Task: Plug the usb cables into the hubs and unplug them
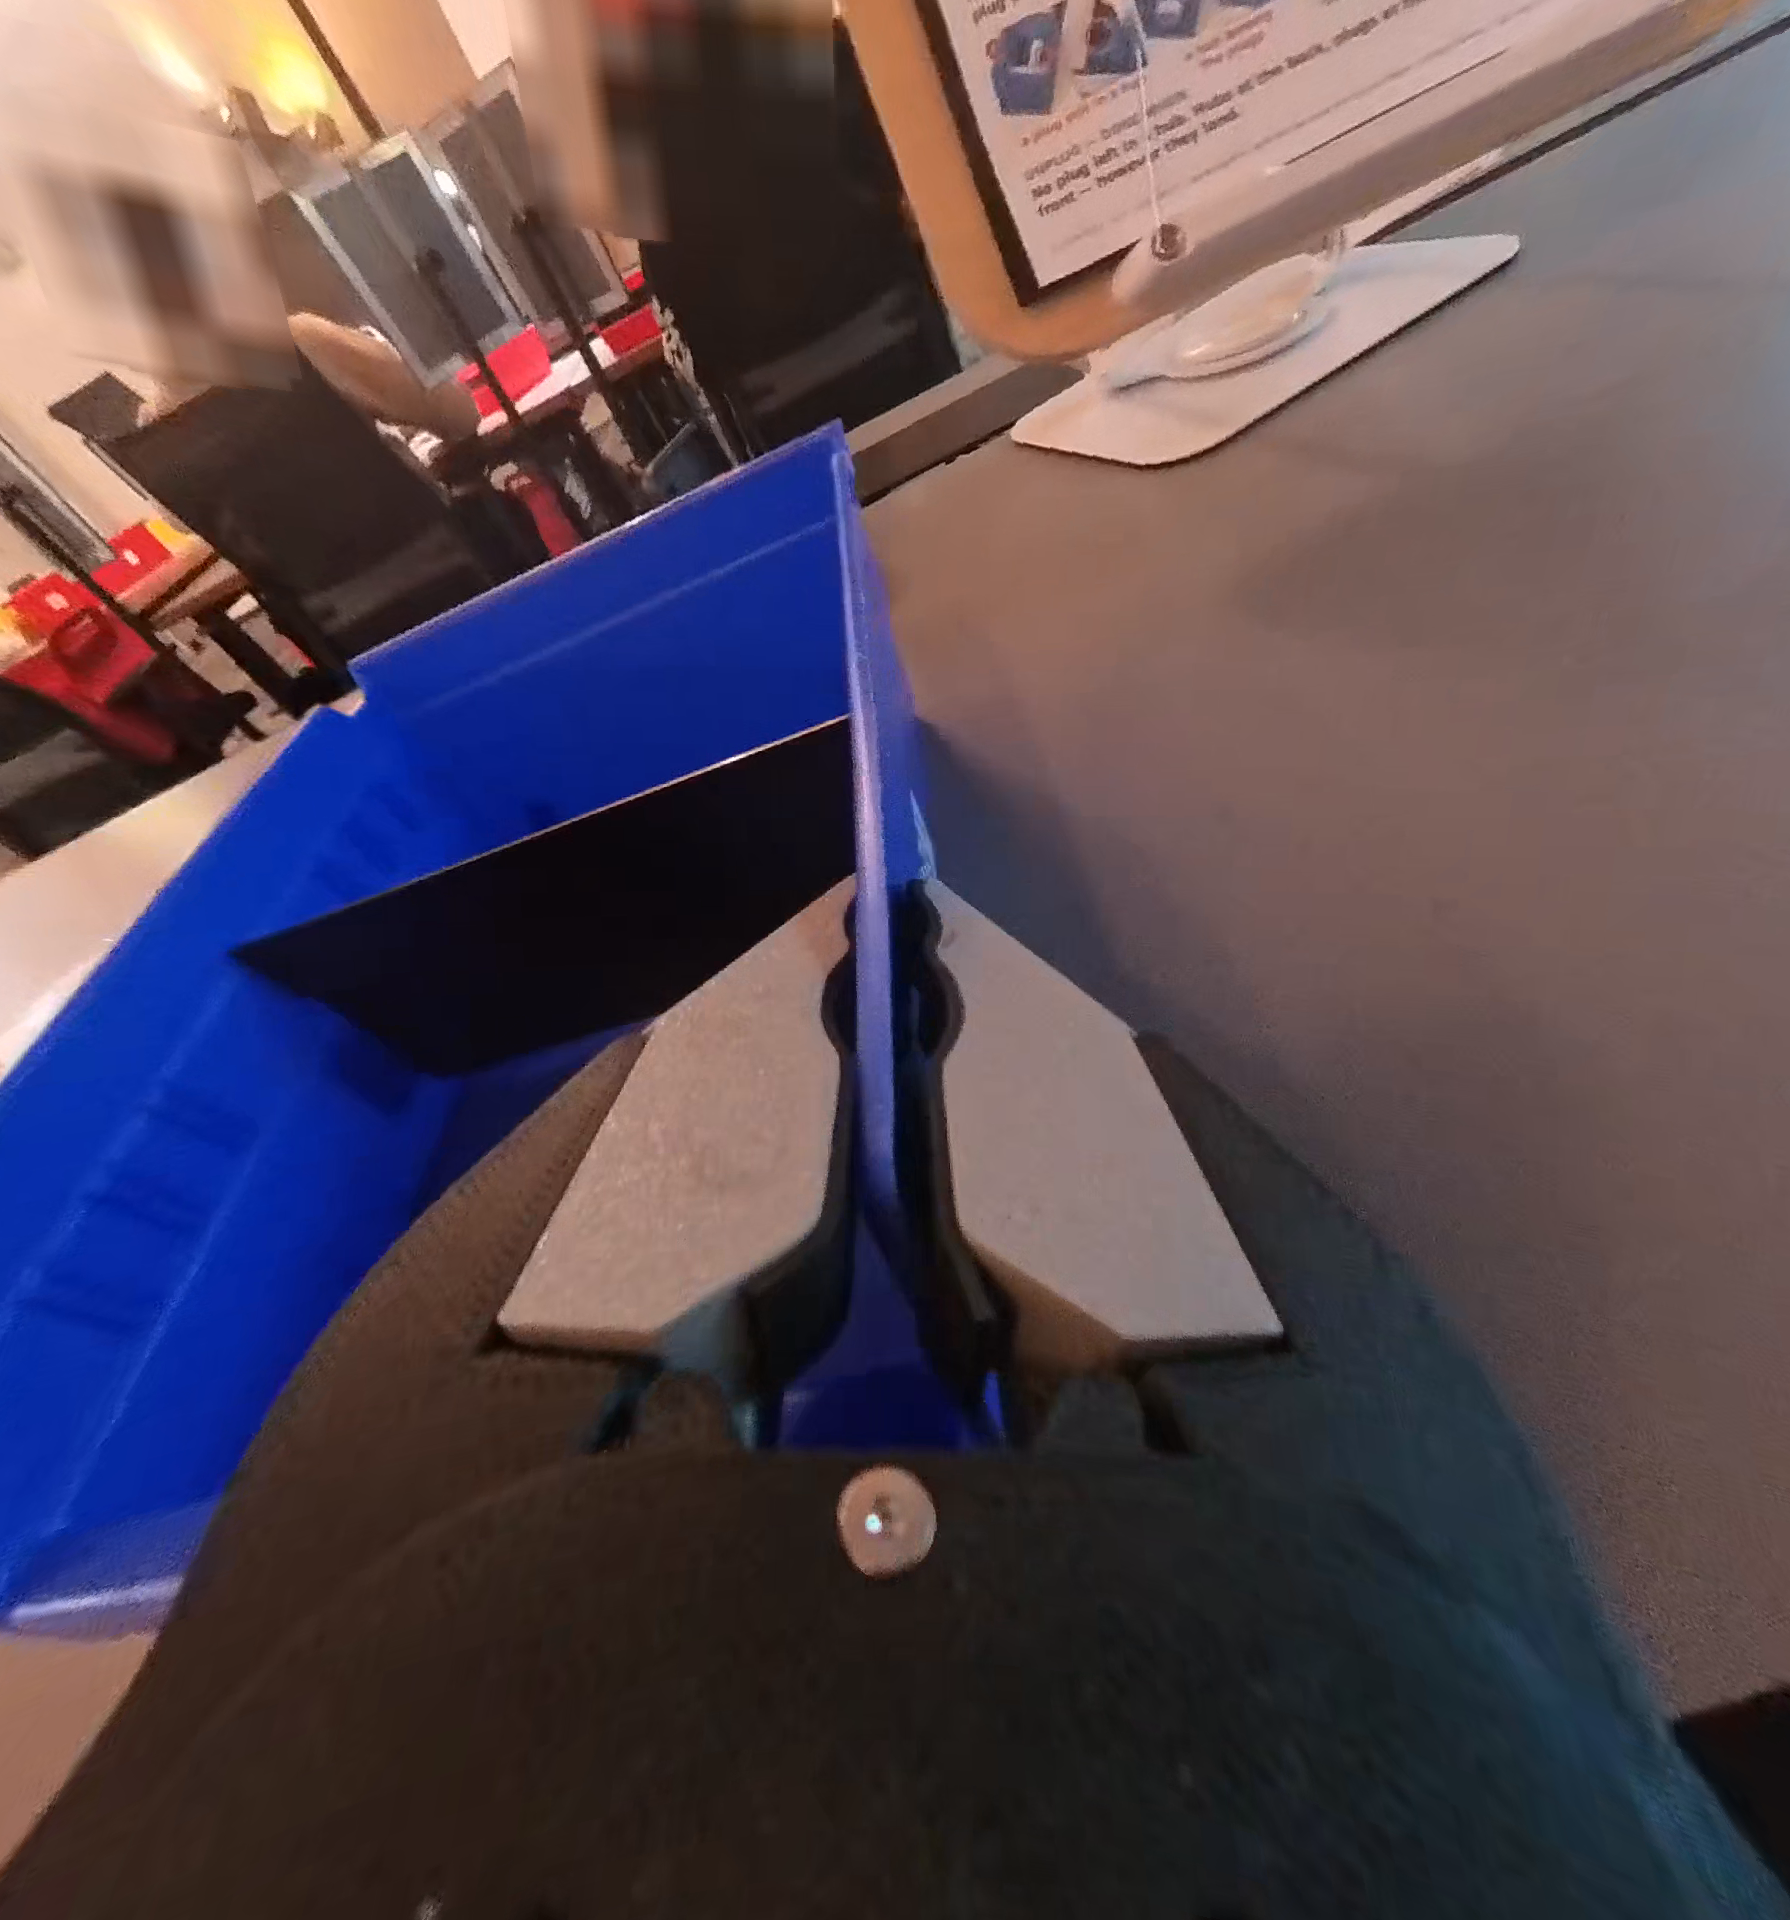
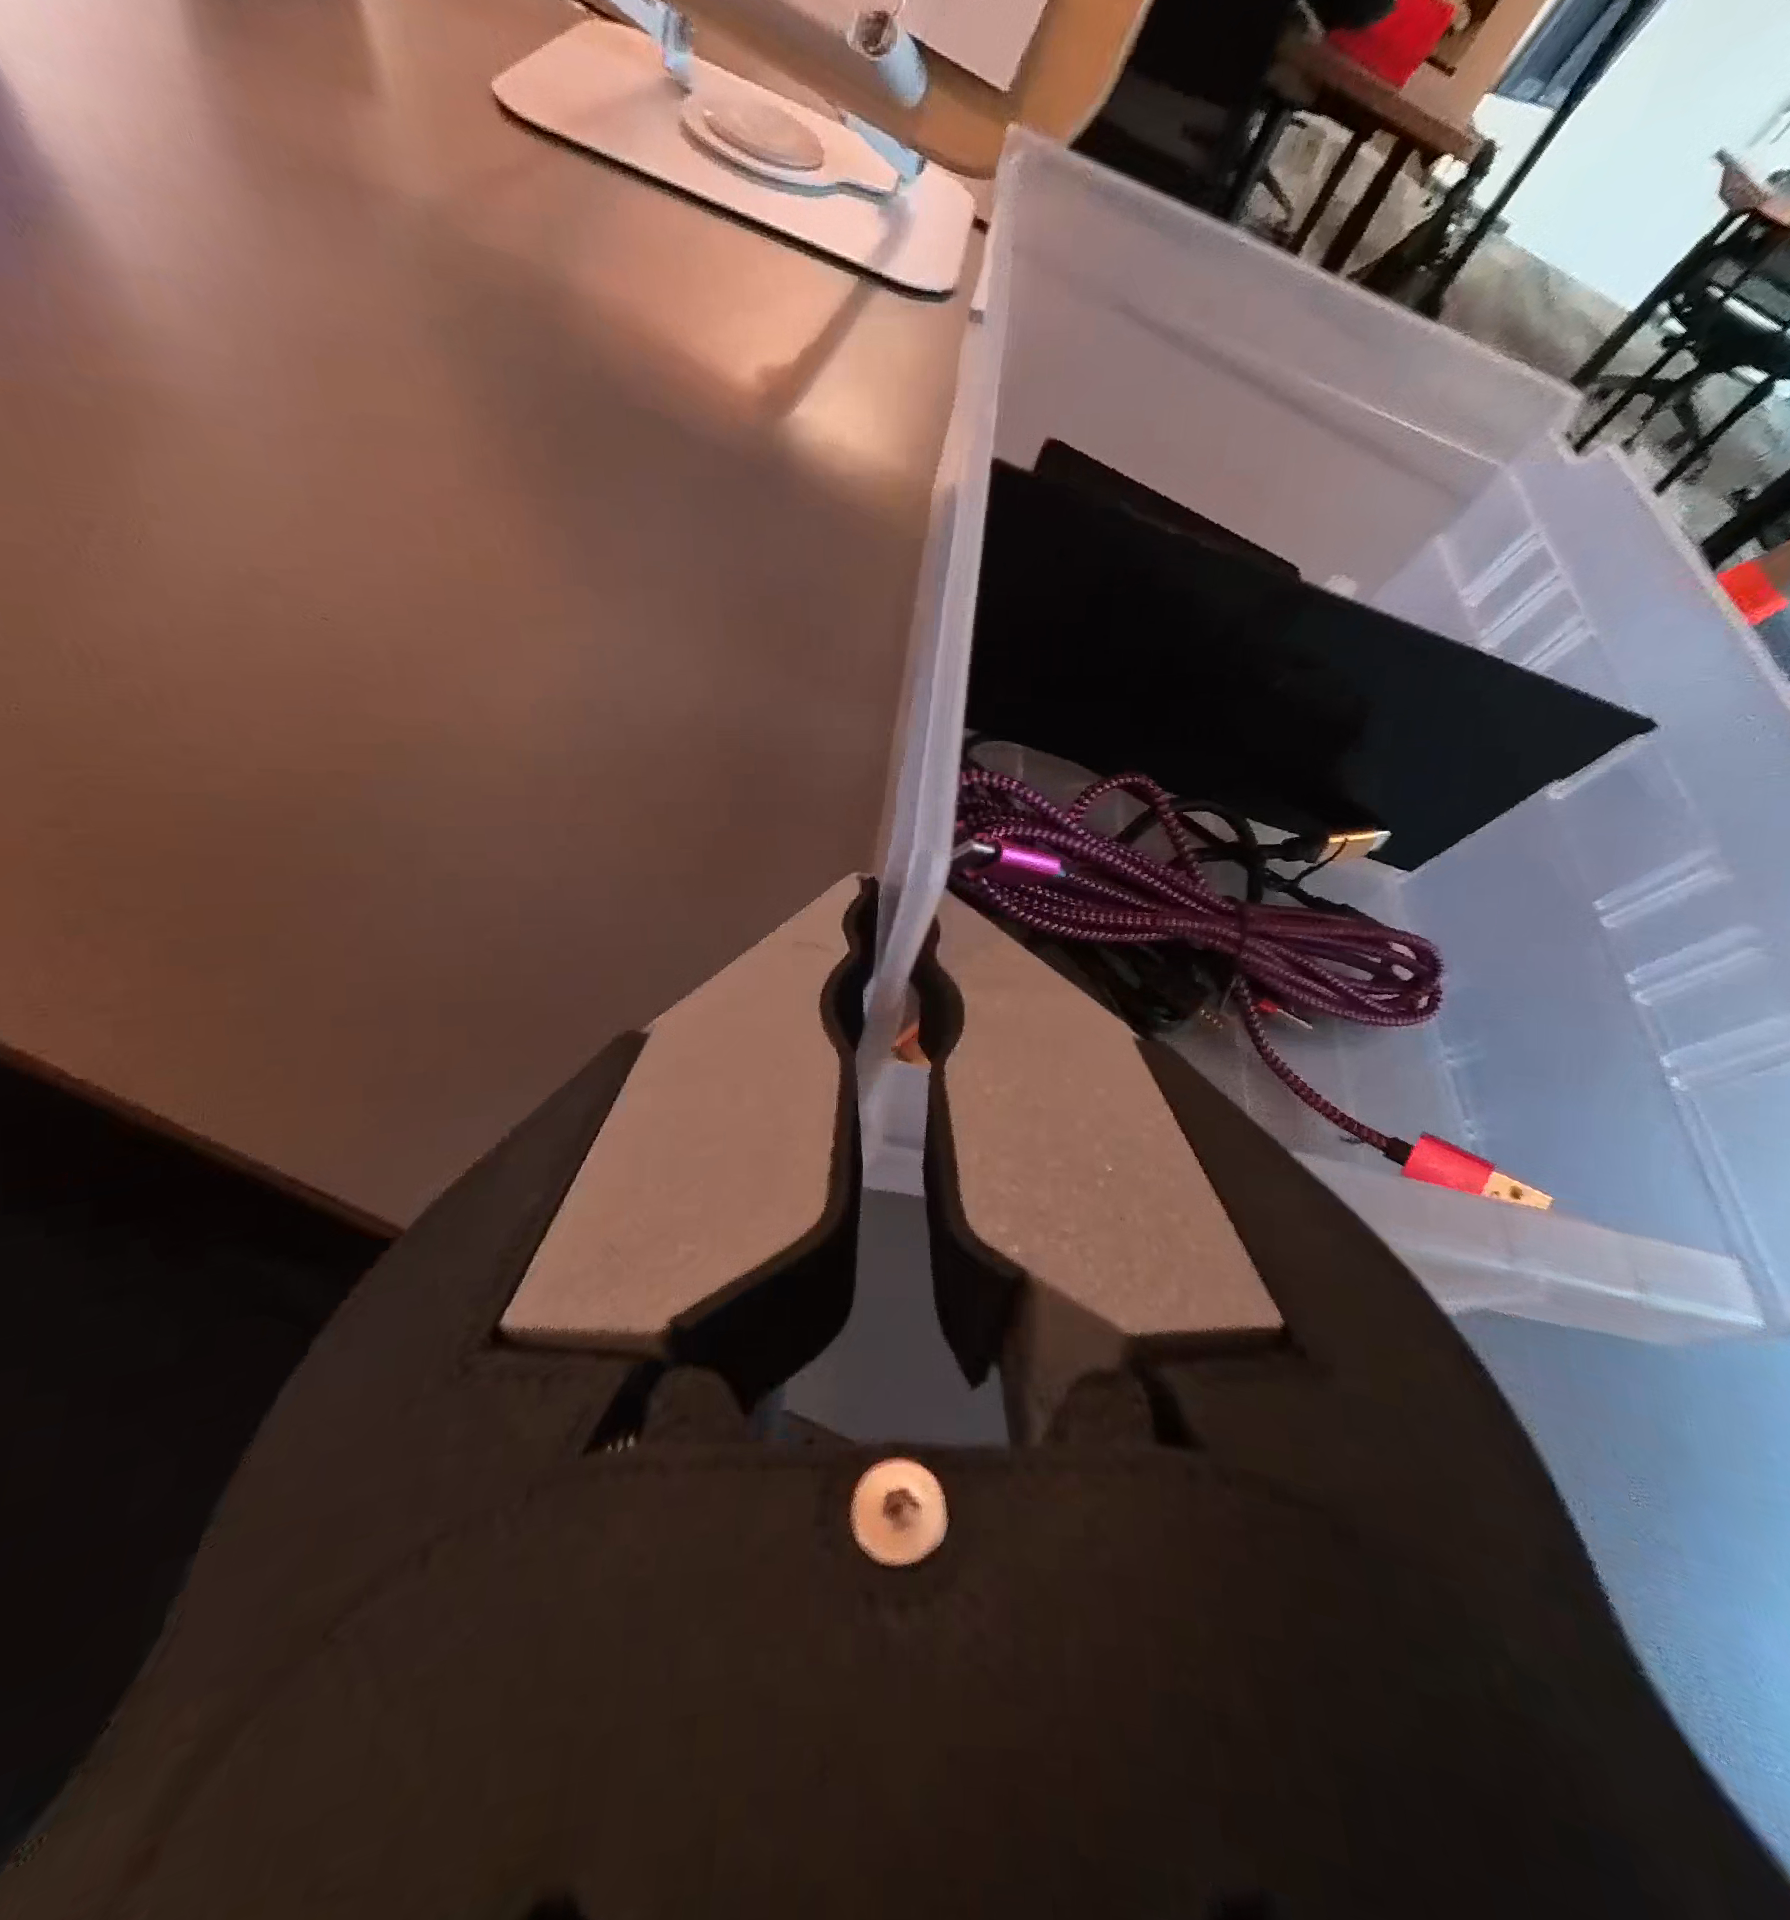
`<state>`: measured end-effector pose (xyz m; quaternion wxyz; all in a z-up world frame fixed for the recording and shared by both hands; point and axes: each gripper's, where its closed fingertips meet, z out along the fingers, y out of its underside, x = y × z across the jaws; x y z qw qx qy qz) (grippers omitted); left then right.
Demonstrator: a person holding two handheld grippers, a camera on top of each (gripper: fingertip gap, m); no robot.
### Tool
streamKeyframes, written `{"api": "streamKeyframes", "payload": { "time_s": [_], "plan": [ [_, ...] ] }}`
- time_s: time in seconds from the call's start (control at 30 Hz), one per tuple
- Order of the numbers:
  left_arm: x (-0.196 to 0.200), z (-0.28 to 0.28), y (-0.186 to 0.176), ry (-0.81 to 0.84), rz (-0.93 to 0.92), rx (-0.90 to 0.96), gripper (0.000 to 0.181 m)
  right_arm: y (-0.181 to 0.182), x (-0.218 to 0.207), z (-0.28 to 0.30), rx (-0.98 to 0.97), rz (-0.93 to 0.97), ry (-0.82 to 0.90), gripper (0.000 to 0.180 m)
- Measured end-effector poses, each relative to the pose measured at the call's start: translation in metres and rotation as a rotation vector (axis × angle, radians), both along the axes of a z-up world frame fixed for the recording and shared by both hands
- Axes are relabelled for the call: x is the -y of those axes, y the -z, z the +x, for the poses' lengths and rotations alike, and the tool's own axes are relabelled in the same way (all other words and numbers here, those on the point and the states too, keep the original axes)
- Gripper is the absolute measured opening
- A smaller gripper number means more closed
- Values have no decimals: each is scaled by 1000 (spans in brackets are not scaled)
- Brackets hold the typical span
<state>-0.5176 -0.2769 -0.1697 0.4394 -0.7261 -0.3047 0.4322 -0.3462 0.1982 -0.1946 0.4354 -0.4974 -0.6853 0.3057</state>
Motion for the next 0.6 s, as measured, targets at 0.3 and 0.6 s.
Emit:
{"api": "streamKeyframes", "payload": {
  "time_s": [0.3, 0.6],
  "plan": [
    [55, 20, -66, 32, 169, -91, 2, 2, 84, -24, 60, 28, -91, 8],
    [74, 65, -135, 68, 207, -250, 1, 0, 300, -48, 125, 10, -397, 20]
  ]
}}
